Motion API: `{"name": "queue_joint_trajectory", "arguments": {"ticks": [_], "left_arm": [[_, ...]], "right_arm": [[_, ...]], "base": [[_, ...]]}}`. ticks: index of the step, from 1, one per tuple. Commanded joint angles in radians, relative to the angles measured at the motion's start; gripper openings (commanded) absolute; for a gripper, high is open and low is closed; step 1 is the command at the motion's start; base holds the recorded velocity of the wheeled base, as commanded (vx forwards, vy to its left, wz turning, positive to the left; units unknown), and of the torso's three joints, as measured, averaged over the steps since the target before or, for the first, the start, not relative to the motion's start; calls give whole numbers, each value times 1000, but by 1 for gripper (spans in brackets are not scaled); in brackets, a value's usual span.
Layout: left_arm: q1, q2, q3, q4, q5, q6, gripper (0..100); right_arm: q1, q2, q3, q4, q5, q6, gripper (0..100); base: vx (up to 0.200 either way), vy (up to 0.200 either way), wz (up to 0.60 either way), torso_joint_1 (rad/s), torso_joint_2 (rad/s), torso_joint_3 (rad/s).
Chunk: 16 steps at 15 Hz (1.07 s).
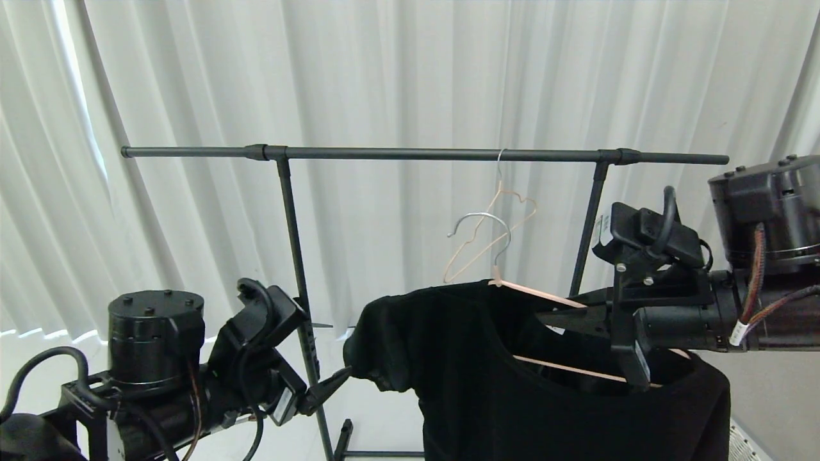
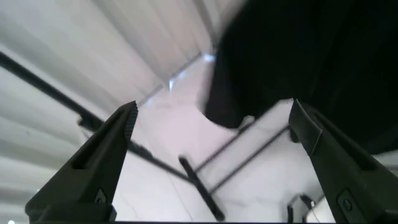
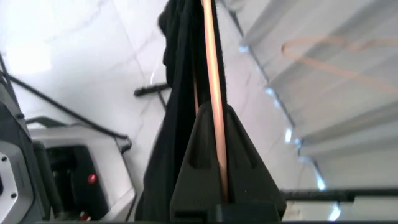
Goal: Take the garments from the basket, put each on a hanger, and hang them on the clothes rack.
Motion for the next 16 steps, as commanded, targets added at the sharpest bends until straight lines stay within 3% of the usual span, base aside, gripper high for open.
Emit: {"name": "queue_joint_trajectory", "arguments": {"ticks": [1, 5, 6, 9, 14, 16], "left_arm": [[18, 100, -24, -1, -19, 1, 100], [92, 149, -75, -1, -22, 2, 100], [105, 147, -71, -1, -24, 2, 0], [118, 146, -73, -1, -25, 1, 0], [297, 161, -65, -1, -18, 2, 0], [320, 147, -59, -1, -18, 2, 0]], "right_arm": [[38, -42, -1, -14, 0, -1, 0], [104, -62, -6, -19, -3, -3, 0], [114, -62, -6, -19, -3, -3, 0], [117, -62, -6, -19, -5, -1, 0], [100, -79, -4, -19, -12, 6, 0], [98, -80, -4, -19, -12, 6, 0]], "base": [[0, 0, 0, 0, 0, 0], [0, 0, 0, 0, 0, 0], [0, 0, 0, 0, 0, 0], [0, 0, 0, 0, 0, 0], [0, 0, 0, 0, 0, 0], [0, 0, 0, 0, 0, 0]]}}
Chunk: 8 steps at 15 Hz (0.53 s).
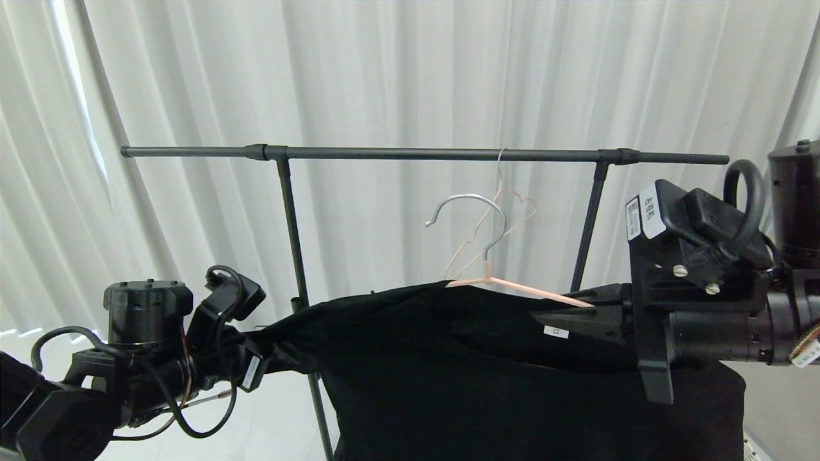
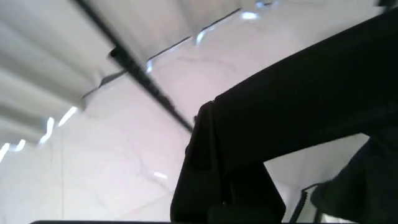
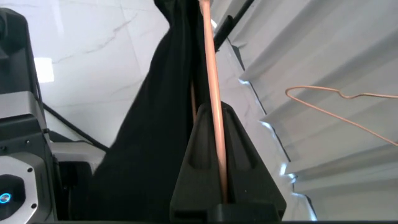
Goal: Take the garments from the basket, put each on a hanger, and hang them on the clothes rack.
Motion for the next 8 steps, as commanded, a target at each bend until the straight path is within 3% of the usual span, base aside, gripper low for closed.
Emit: {"name": "queue_joint_trajectory", "arguments": {"ticks": [1, 3, 4, 7, 8], "left_arm": [[19, -9, 4, 0, 1, 0, 0], [-21, -79, 10, 0, -6, -12, 0], [-31, -96, 17, 0, -8, -29, 100], [-41, -159, 37, 0, -13, -98, 100], [-58, -205, 40, 0, -48, -147, 100]], "right_arm": [[-1, -3, 0, 0, 0, -1, 0], [-1, 2, 1, 0, -11, 6, 0], [-1, 2, 3, 0, -14, 24, 0], [-13, 2, 6, 0, -15, 53, 0], [-33, 2, 6, 0, -17, 55, 0]], "base": [[0, 0, 0, 0, 0, 0], [0, 0, 0, 0, 0, 0], [0, 0, 0, 0, 0, 0], [0, 0, 0, 0, 0, 0], [0, 0, 0, 0, 0, 0]]}}
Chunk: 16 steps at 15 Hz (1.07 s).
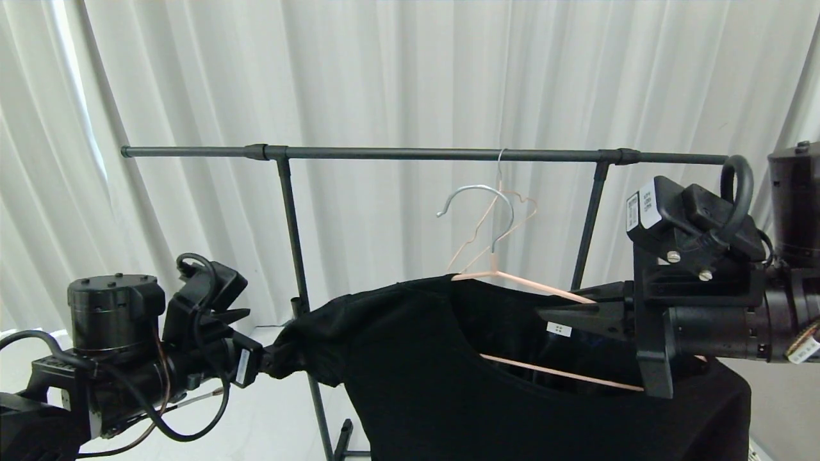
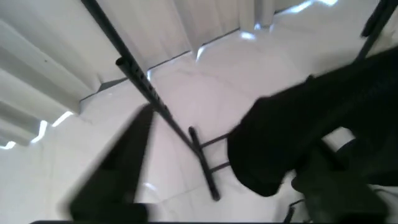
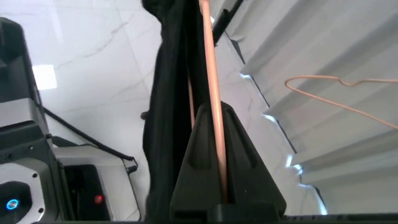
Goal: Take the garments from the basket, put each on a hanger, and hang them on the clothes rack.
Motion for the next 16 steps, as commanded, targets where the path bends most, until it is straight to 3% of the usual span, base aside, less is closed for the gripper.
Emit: {"name": "queue_joint_trajectory", "arguments": {"ticks": [1, 5, 10, 13, 16], "left_arm": [[-22, -117, 8, -1, -49, -63, 100], [-31, -221, 8, -1, -57, -106, 100], [-77, -267, 8, 0, -51, -162, 100], [-45, -239, 25, 3, 41, -159, 100], [-45, -212, 44, 2, 205, -159, 100]], "right_arm": [[-41, 0, 0, 0, -10, -1, 0], [-194, -9, 33, 0, -18, 50, 0], [-293, -67, 119, 3, -47, 90, 0], [-359, -133, 192, 33, -120, 131, 0], [-372, -162, 200, 82, -278, 286, 0]], "base": [[0, 0, 0, 0, 0, 0], [0, 0, 0, 0, 0, 0], [0, 0, 0, 0, 0, 0], [0, 0, 0, 0, 0, 0], [0, 0, 0, 0, 0, 0]]}}
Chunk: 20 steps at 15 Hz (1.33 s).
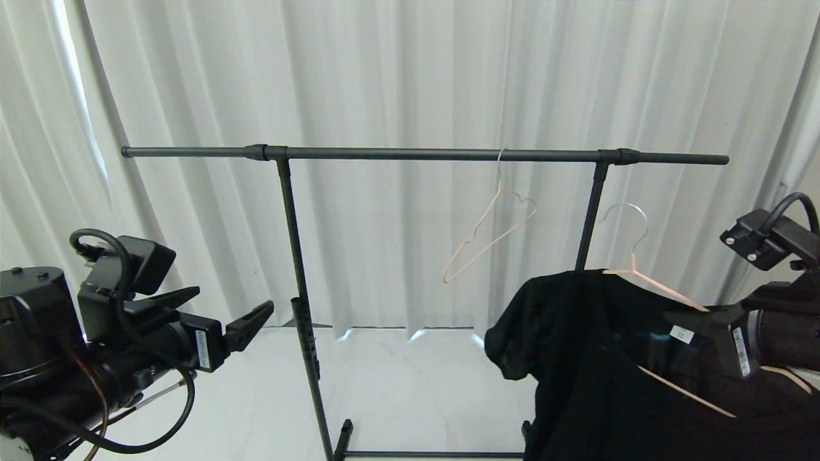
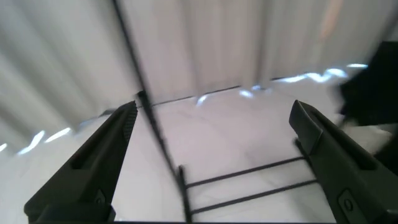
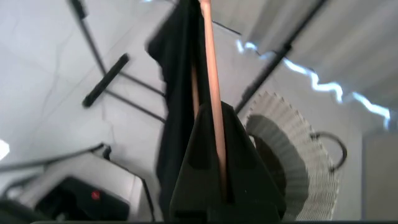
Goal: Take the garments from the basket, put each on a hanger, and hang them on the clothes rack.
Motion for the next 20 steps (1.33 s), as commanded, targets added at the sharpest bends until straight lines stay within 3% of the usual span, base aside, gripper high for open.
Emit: {"name": "queue_joint_trajectory", "arguments": {"ticks": [1, 4, 13, 16, 18, 20], "left_arm": [[0, 38, -4, -2, 87, 0, 100], [0, 46, -3, -2, 169, 0, 100], [0, 43, -12, -2, 169, 3, 100], [-4, 44, -10, -4, 167, 2, 100], [-4, 44, -10, -4, 167, 2, 100], [-4, 44, -10, -2, 167, 3, 100]], "right_arm": [[-4, -19, 5, 3, -21, 46, 0], [10, -19, 5, 2, -21, 56, 0], [122, 4, 0, -30, -20, 83, 0], [217, 66, -4, -167, -23, 160, 0], [241, 131, -29, -241, -24, 166, 0], [244, 220, -121, -273, -24, 166, 0]], "base": [[0, 0, 0, 0, 0, 0], [0, 0, 0, 0, 0, 0], [0, 200, 0, 1, 1, 2], [0, 67, 0, 2, 1, -1], [0, 0, 0, 0, 0, 0], [0, 0, 0, 0, 0, 0]]}}
